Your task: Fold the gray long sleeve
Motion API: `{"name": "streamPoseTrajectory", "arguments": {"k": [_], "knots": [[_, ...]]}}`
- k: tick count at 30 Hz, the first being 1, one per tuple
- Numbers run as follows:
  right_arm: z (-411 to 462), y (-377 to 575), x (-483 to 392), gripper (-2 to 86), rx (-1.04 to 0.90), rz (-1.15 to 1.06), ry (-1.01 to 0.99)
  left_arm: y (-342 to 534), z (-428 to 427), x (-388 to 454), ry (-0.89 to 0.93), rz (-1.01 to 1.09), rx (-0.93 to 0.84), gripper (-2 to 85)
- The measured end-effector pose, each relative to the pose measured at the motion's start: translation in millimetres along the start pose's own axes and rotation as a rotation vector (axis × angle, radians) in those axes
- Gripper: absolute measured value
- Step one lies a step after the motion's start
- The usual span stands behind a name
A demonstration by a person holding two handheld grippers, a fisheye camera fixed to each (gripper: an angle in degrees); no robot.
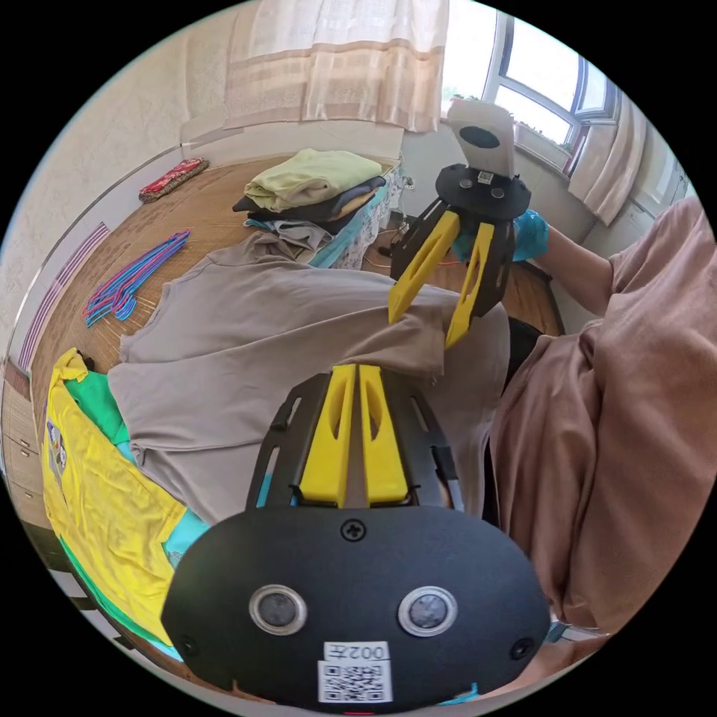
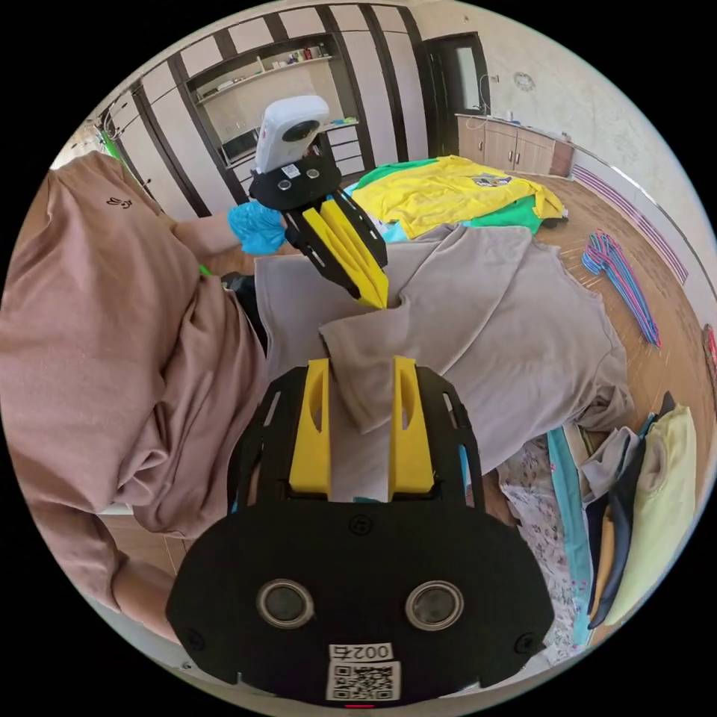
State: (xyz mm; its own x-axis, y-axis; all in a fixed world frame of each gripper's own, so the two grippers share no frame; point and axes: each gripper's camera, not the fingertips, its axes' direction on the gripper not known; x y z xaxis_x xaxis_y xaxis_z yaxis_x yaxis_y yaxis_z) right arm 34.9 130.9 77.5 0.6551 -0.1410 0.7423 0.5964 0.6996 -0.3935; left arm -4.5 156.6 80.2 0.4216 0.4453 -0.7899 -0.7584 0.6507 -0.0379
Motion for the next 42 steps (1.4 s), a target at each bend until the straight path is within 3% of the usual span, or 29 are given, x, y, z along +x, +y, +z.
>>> {"name": "streamPoseTrajectory", "arguments": {"k": [5, 12, 20, 25, 29, 34, 42], "knots": [[-6.5, 4.0, -9.6, 13.5, -0.006, 0.089, 0.100, 13.6, -1.0, 6.0, 0.012, -0.023, 0.004, 0.8], [-3.8, 7.1, -2.7, 9.0, 0.005, 0.266, 0.078, 11.3, 19.3, 17.2, -0.100, 0.007, -0.056, 11.6], [-9.6, -11.1, -7.9, 0.8, 0.048, 0.275, 0.123, 3.3, 40.0, 29.1, -0.165, 0.124, -0.066, 0.5], [-14.6, -18.5, 1.0, -0.3, 0.039, 0.309, 0.123, 10.5, 37.8, 31.5, -0.152, 0.113, -0.082, -1.2], [-6.3, -28.2, 7.2, -0.3, -0.028, 0.319, 0.139, 18.2, 39.8, 27.3, -0.118, 0.058, -0.098, -1.3], [-21.8, -40.8, 11.6, 0.5, 0.032, 0.344, 0.199, 37.1, 19.8, 12.7, -0.107, -0.048, -0.025, 0.3], [-26.6, -95.1, 65.8, 1.2, 0.137, 0.338, 0.239, 81.5, 13.7, -86.7, -0.408, -0.390, -0.098, 2.4]]}}
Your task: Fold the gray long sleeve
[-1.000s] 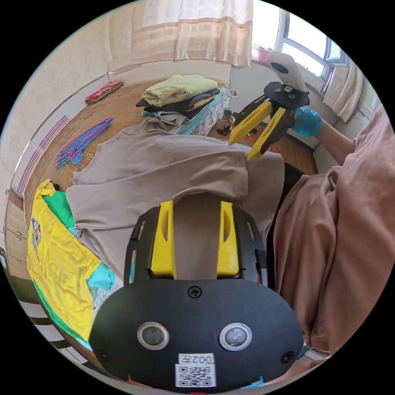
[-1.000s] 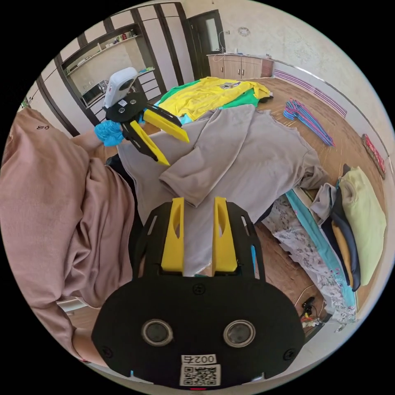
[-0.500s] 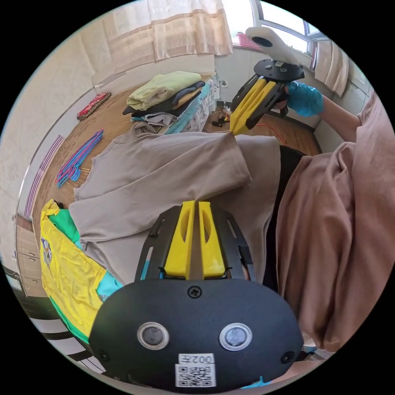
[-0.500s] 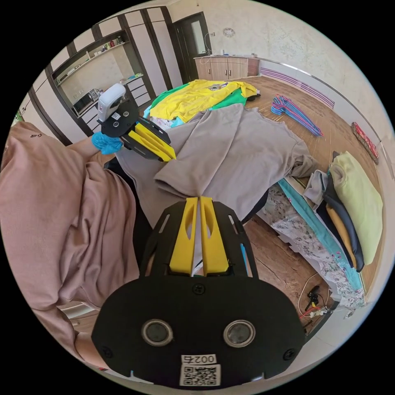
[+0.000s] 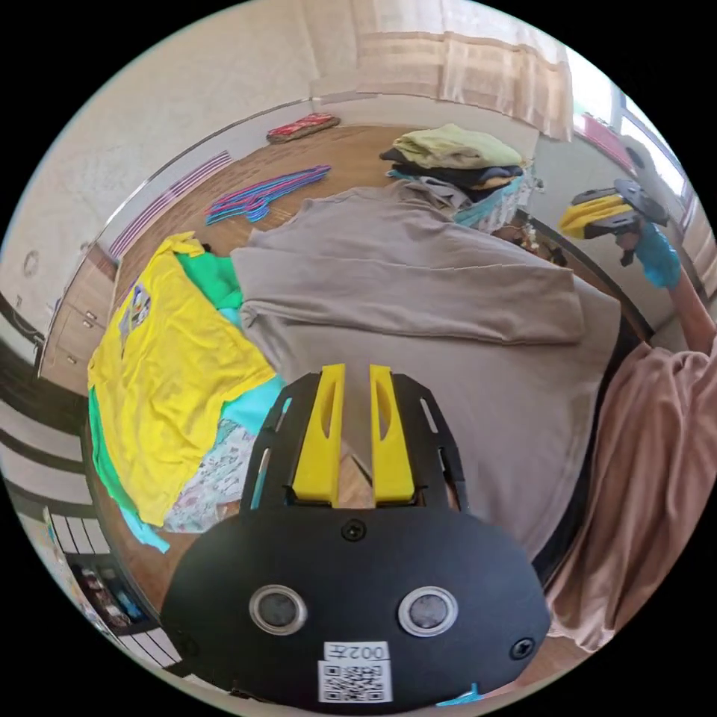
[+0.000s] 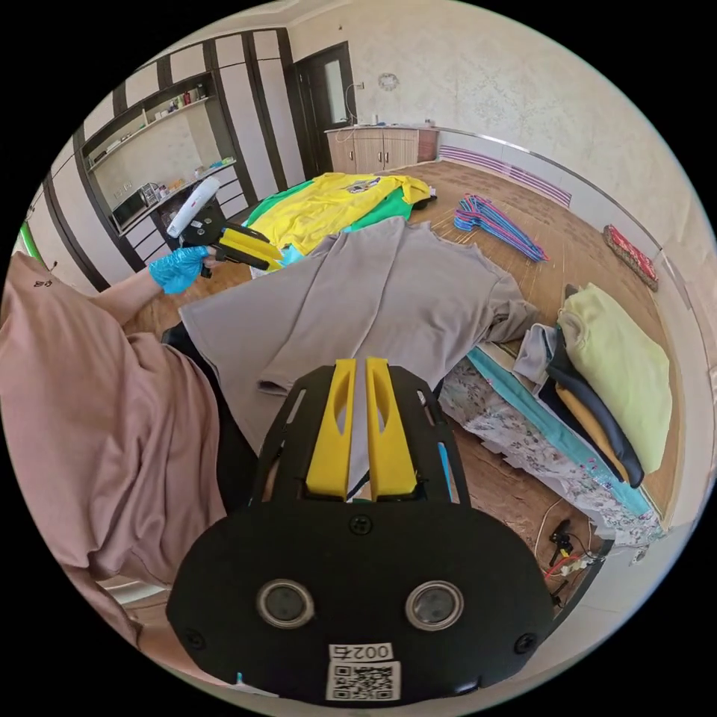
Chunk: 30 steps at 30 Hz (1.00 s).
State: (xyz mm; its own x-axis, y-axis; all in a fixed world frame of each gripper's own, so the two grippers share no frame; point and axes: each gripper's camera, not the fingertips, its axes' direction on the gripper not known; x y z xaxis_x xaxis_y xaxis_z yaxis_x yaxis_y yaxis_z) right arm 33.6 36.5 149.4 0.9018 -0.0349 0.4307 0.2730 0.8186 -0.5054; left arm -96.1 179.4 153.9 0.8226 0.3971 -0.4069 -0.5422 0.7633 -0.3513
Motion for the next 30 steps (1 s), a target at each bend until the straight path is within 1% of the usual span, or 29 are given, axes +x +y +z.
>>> {"name": "streamPoseTrajectory", "arguments": {"k": [3, 6, 10, 12, 14, 18, 23, 30], "knots": [[19.7, -42.8, 16.9, 1.9, 0.023, -0.028, -0.004, -11.8, 20.2, -35.4, -0.056, -0.072, 0.001, 3.9], [44.4, -93.8, 36.9, 3.0, 0.060, -0.058, -0.015, -28.8, 45.7, -61.5, -0.094, -0.095, -0.022, 5.5], [81.3, -165.5, 67.6, 4.9, 0.084, -0.061, -0.084, -45.8, 73.0, -80.4, -0.101, -0.079, -0.039, 6.4], [107.0, -215.9, 88.8, 7.0, 0.111, -0.044, -0.141, -52.6, 82.6, -87.7, -0.092, -0.067, -0.031, 6.7], [127.2, -253.1, 101.1, 8.6, 0.125, -0.043, -0.145, -55.1, 85.4, -92.2, -0.081, -0.067, -0.023, 7.1], [179.4, -333.8, 127.3, 9.9, 0.105, -0.010, -0.141, -53.6, 82.8, -102.2, -0.040, -0.064, 0.014, 7.0], [234.7, -405.1, 149.3, 10.3, 0.047, 0.032, -0.163, -52.6, 74.3, -113.2, 0.047, -0.039, 0.076, 3.5], [293.3, -477.5, 164.1, 10.5, -0.055, 0.025, -0.120, -64.6, 93.3, -130.9, 0.014, -0.005, 0.034, 2.7]]}}
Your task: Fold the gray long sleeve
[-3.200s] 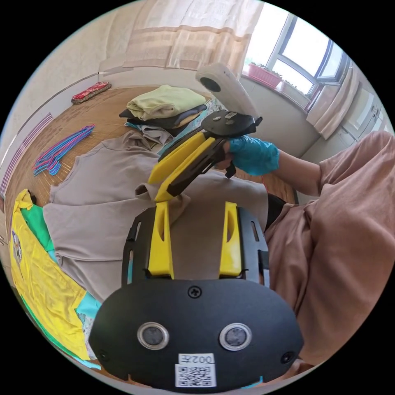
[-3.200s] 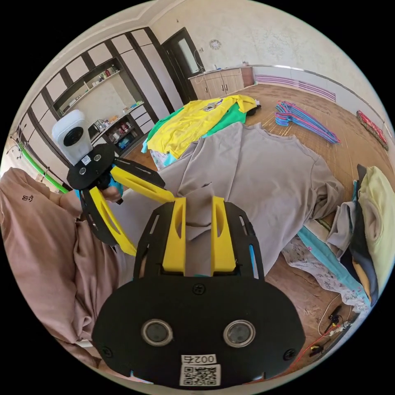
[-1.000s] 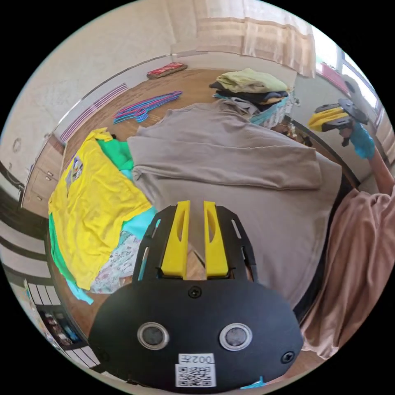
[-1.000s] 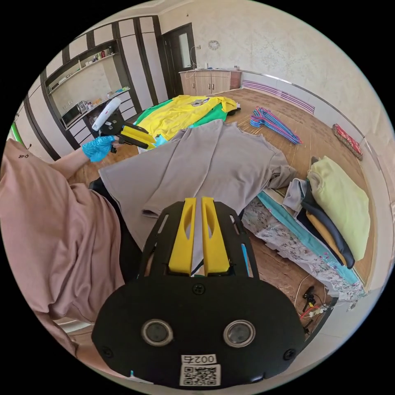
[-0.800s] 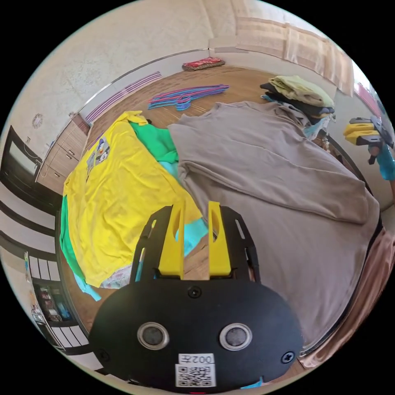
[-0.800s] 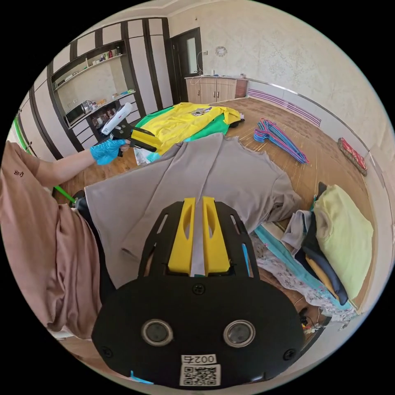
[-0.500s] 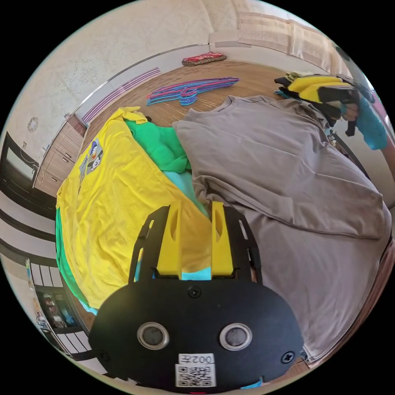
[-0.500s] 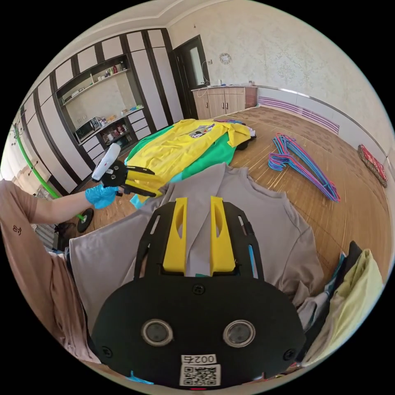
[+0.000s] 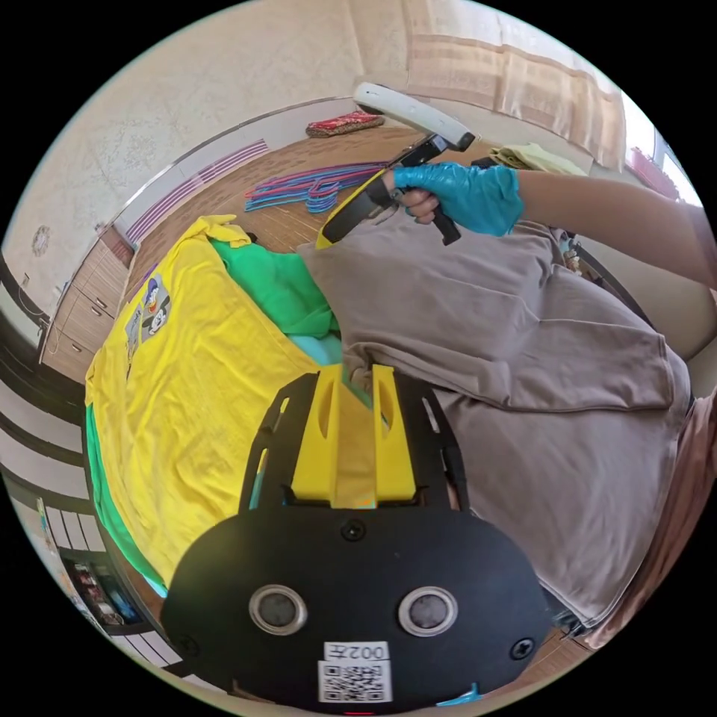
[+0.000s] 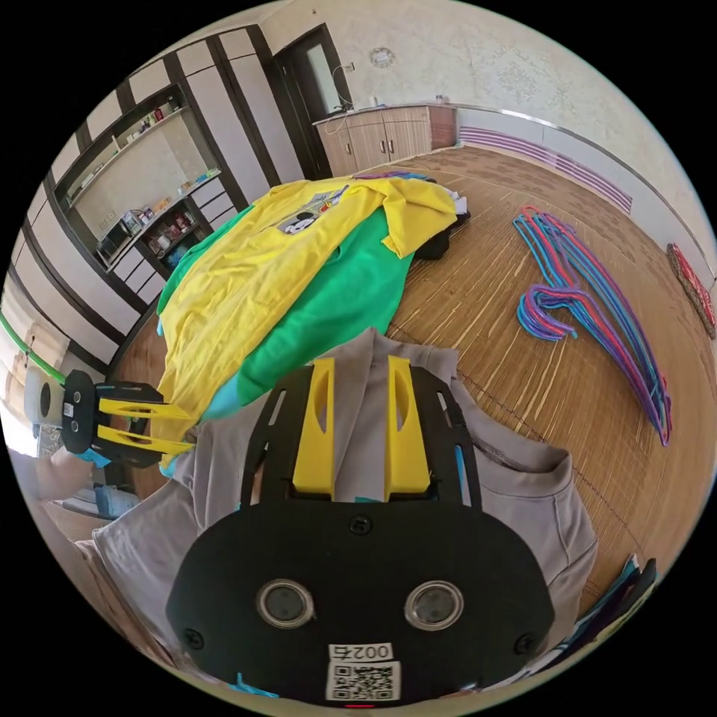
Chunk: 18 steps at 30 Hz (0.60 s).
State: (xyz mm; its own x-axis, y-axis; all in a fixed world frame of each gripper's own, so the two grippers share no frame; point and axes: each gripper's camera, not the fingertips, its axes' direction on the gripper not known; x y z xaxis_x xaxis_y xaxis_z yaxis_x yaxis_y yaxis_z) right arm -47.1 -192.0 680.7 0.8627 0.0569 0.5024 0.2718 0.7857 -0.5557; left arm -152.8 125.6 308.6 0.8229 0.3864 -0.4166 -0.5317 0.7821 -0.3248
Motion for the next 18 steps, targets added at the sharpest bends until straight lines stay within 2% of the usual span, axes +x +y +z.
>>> {"name": "streamPoseTrajectory", "arguments": {"k": [5, 9, 13, 18], "knots": [[17.6, -39.6, 4.6, 5.4, -0.058, -0.042, -0.008, 3.5, 0.2, -8.8, -0.028, -0.006, 0.016, -0.2], [13.3, -64.8, 0.1, 1.9, 0.027, -0.087, 0.108, 13.8, -3.8, -17.6, -0.146, -0.044, 0.008, -0.7], [25.0, -86.1, 3.6, 1.9, -0.020, -0.088, 0.093, 20.4, -7.9, -33.4, -0.009, -0.118, 0.079, -0.5], [27.4, -108.6, 21.1, 5.5, -0.037, -0.033, 0.053, 6.4, -0.3, -38.8, 0.036, -0.028, 0.072, 3.1]]}}
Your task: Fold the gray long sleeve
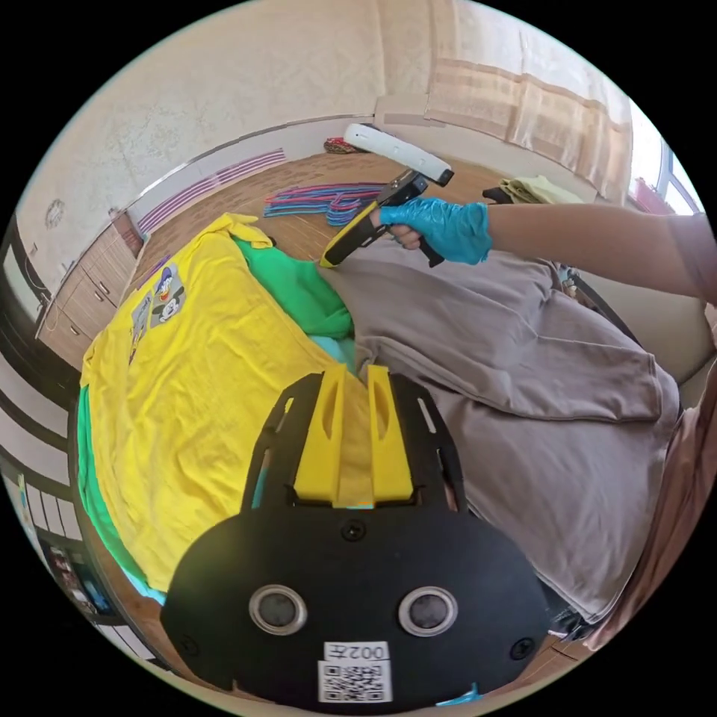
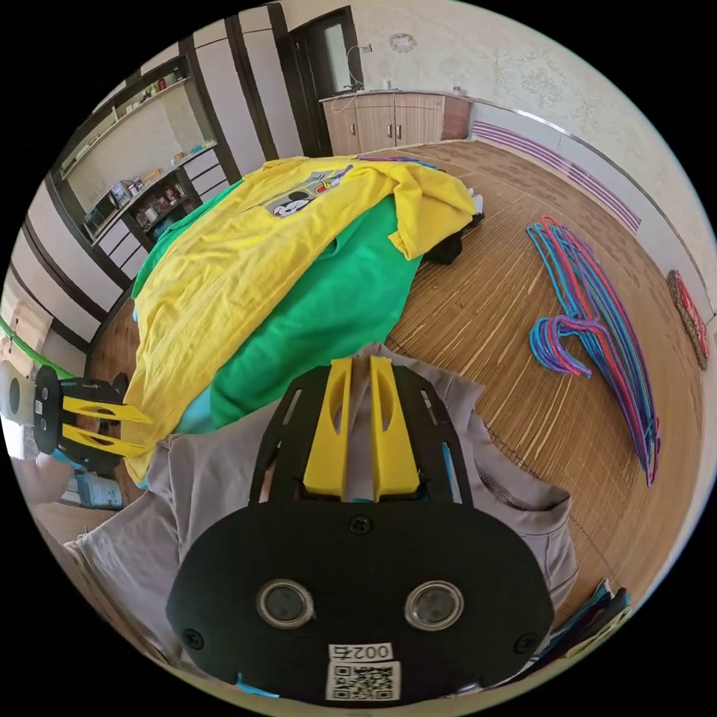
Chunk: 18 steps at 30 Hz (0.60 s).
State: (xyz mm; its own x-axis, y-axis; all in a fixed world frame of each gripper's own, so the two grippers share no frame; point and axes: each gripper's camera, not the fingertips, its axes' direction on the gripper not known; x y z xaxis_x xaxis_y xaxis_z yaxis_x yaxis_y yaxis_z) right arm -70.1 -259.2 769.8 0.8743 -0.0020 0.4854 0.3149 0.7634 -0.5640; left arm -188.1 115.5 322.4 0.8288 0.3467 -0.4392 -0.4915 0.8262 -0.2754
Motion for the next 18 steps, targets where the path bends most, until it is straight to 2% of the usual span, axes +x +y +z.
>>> {"name": "streamPoseTrajectory", "arguments": {"k": [5, 9, 13, 15, 18], "knots": [[-7.0, -10.7, 19.8, 6.1, 0.031, 0.067, -0.081, -16.2, 19.6, 3.2, -0.078, 0.107, -0.090, 3.8], [-3.9, -21.2, 25.8, 4.7, 0.020, 0.073, -0.130, -17.0, 17.3, 2.1, -0.100, 0.041, -0.058, 0.7], [-12.9, -27.8, 21.9, 1.2, 0.075, 0.055, -0.051, -7.6, 6.2, -1.1, -0.156, -0.041, -0.008, -0.5], [-24.3, -30.1, 16.6, 0.0, 0.168, 0.047, 0.066, -1.0, 0.5, -4.2, -0.213, -0.099, 0.017, -0.8], [-18.2, -41.6, 15.2, -0.5, 0.129, 0.021, 0.058, -0.7, 6.9, -10.8, -0.226, -0.154, -0.013, -0.9]]}}
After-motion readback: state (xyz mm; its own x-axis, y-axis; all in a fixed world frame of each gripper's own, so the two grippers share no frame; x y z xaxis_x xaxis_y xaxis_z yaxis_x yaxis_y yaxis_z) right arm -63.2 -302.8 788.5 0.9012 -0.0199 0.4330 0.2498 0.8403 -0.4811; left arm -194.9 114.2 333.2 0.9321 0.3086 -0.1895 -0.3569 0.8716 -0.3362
